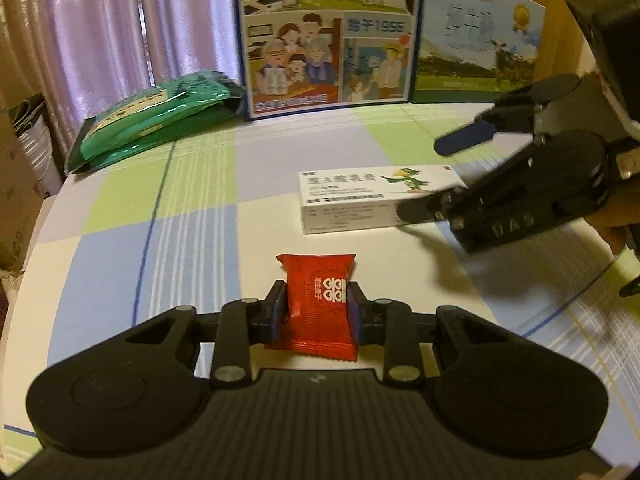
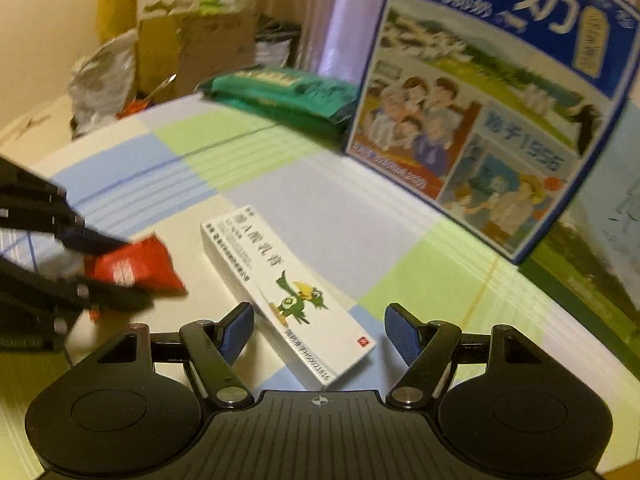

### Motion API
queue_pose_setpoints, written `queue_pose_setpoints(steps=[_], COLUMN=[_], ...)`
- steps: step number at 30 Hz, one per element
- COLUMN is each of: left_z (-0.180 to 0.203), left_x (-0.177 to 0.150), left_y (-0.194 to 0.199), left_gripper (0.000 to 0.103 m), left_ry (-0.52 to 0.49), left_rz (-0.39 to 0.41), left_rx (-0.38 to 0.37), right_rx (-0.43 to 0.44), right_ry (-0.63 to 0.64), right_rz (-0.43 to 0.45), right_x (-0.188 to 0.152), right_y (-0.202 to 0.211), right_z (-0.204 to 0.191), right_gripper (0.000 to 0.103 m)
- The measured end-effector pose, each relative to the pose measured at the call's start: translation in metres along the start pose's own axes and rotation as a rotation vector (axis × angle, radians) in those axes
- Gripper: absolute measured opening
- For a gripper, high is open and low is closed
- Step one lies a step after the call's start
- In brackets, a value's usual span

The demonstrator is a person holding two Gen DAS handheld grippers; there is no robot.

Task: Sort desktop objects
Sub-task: 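Grasp red candy packet with left tool while right tool grasps white ointment box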

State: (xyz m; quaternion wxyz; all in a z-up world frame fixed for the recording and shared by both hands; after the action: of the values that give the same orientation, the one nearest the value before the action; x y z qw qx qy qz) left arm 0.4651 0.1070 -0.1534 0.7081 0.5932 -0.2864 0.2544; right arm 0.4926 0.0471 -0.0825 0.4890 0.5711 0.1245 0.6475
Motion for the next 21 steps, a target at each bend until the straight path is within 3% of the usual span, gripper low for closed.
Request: queue_pose_setpoints(steps=[4, 8, 10, 17, 21], left_z=[-0.004, -0.003, -0.002, 0.011, 0.03], left_x=[0.003, 0.002, 0.002, -0.011, -0.027], left_y=[-0.002, -0.001, 0.0, 0.016, 0.036], left_gripper=[0.026, 0.026, 0.026, 0.026, 0.026], left_ry=[0.037, 0.032, 0.034, 0.042, 0.014], left_rz=[-0.001, 0.001, -0.001, -0.04, -0.086], left_rx=[0.008, 0.016, 0.018, 0.004, -0.02], right_rx=[0.009, 0.019, 0.022, -0.001, -0.042], right_ry=[-0.005, -0.084, -0.147, -0.407, -0.468], right_rz=[-0.027, -0.06, -0.071, -0.124, -0.139], right_x=[-0.001, -0.003, -0.007, -0.038, -0.06], right_y=[-0.003, 0.005, 0.014, 0.064, 0.107], right_z=[-0.006, -0.01, -0.013, -0.033, -0.06], right_gripper=[0.068, 0.041, 0.035, 0.035, 0.035])
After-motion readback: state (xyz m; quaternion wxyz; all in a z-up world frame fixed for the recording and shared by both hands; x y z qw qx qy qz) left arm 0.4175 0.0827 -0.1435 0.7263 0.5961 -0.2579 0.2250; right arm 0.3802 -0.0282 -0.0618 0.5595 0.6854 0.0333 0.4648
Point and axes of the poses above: each gripper's, at about its wrist camera, not at the fingertips, and y roughly against the way its jaws point, z to its right, x to its top, the point moved 4 cm from there along -y, roughly the way its jaws point, and after that the axes turned 12 degrees about y, right-handed, at the moved point
